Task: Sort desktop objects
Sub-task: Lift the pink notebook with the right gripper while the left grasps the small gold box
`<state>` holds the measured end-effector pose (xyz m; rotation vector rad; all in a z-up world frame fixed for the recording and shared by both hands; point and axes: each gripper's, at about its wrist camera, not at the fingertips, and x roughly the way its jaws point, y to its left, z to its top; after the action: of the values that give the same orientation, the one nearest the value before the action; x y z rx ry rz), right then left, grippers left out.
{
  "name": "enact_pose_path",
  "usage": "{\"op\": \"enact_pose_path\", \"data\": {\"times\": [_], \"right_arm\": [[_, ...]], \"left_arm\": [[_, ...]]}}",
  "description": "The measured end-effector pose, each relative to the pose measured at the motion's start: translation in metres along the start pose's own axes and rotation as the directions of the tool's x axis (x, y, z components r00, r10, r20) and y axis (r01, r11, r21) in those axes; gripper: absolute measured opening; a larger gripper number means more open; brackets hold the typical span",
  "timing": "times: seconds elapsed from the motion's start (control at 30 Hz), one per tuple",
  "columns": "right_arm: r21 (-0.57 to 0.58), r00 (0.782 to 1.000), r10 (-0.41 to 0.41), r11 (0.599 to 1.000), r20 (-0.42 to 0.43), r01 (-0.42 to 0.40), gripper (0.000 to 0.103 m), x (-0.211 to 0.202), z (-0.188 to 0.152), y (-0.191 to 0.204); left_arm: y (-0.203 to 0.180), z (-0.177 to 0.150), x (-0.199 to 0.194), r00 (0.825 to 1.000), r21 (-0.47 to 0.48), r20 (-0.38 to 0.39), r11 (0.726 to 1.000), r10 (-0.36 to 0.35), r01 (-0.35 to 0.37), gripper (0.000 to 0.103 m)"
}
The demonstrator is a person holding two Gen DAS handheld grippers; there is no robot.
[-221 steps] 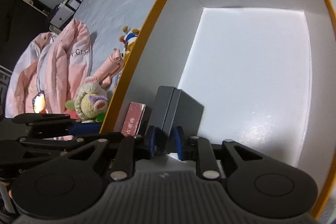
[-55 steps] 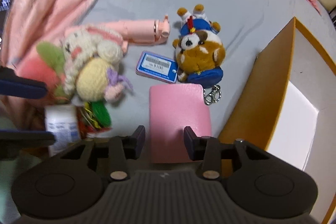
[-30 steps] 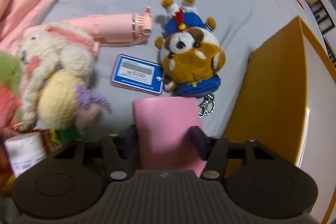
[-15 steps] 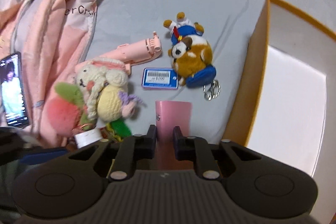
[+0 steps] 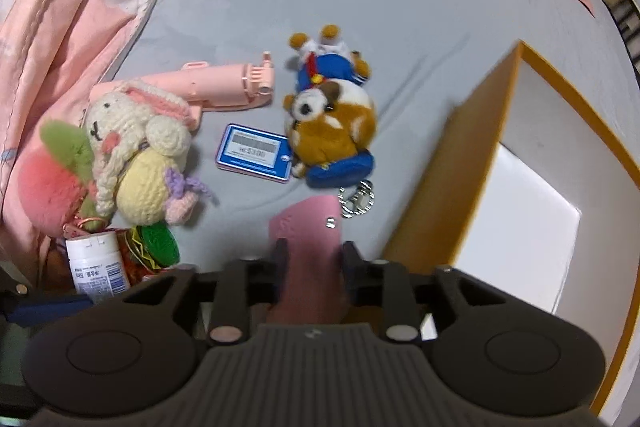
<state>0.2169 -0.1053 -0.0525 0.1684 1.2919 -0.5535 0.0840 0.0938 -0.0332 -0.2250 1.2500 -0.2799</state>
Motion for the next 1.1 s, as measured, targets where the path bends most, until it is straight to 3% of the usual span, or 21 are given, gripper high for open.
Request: {"op": "enact_pose_path", "data": {"times": [0.07, 0.17, 0.4, 0.63, 0.7, 0.9, 1.1], "right_arm": [[-0.010, 0.998, 0.048, 0.999, -0.030, -0.048, 0.018, -0.001, 0.003, 0.000], [-0.005, 0.980, 0.173, 0.985, -0.095, -0.175, 0.018, -0.007, 0.006, -0.001], [0.006, 0.985, 0.126, 0.992, -0.119, -0.126, 0.024, 0.021, -0.002, 0.011], [0.045, 0.980, 0.140, 0.990, -0.144, -0.135, 0.026, 0.037, 0.014, 0.004], [0.070, 0.978, 0.161, 0.986, -0.135, -0.152, 0.026, 0.034, 0.021, -0.002], [0.065, 0.977, 0.187, 0.981, -0.105, -0.181, 0.022, 0.028, 0.016, -0.002], [0.085, 0.967, 0.256, 0.963, 0.002, -0.255, 0.018, -0.020, -0.013, -0.025]], "left_arm": [[0.009, 0.004, -0.002, 0.999, -0.072, -0.007, 0.996, -0.050, 0.049, 0.053], [0.012, 0.009, 0.001, 0.999, -0.111, -0.011, 0.993, -0.047, 0.046, 0.053], [0.013, 0.001, 0.014, 1.000, -0.183, -0.013, 0.983, -0.023, 0.020, 0.054], [0.017, 0.013, 0.026, 0.998, -0.280, -0.061, 0.960, -0.032, 0.013, 0.055], [0.016, 0.017, 0.031, 0.997, -0.302, -0.071, 0.953, -0.040, 0.017, 0.060], [0.016, 0.014, 0.049, 0.989, -0.382, -0.143, 0.924, -0.038, -0.020, 0.061], [0.007, 0.016, 0.061, 0.987, -0.376, -0.160, 0.922, 0.032, -0.091, 0.061]]}}
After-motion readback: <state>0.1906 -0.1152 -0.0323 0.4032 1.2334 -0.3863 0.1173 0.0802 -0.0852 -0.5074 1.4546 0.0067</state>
